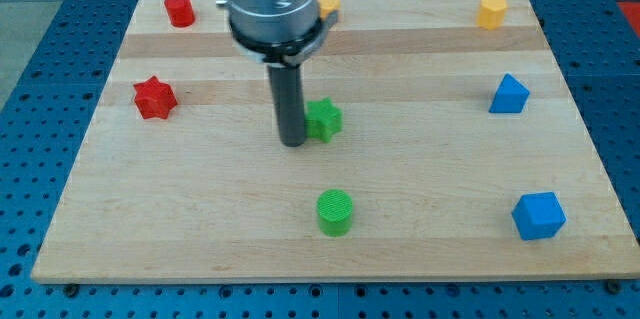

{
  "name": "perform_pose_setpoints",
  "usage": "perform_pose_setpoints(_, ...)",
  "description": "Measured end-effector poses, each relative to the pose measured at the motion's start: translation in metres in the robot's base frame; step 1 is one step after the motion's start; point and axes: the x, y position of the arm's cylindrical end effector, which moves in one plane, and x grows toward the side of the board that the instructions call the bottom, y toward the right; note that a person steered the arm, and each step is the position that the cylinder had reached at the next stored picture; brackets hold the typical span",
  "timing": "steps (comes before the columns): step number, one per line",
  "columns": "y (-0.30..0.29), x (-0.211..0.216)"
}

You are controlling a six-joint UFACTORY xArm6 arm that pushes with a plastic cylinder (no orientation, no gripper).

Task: Push the red star towards the green star

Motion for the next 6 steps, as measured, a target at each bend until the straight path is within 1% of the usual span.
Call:
perform_pose_setpoints(1,0.006,0.002)
perform_pose_setpoints(2,-0.054,0.011)
perform_pose_setpoints(3,-0.136,0.011)
perform_pose_setpoints(4,-0.206,0.002)
perform_pose_setpoints(5,-0.248,-0.025)
perform_pose_setpoints(6,-0.266,-0.058)
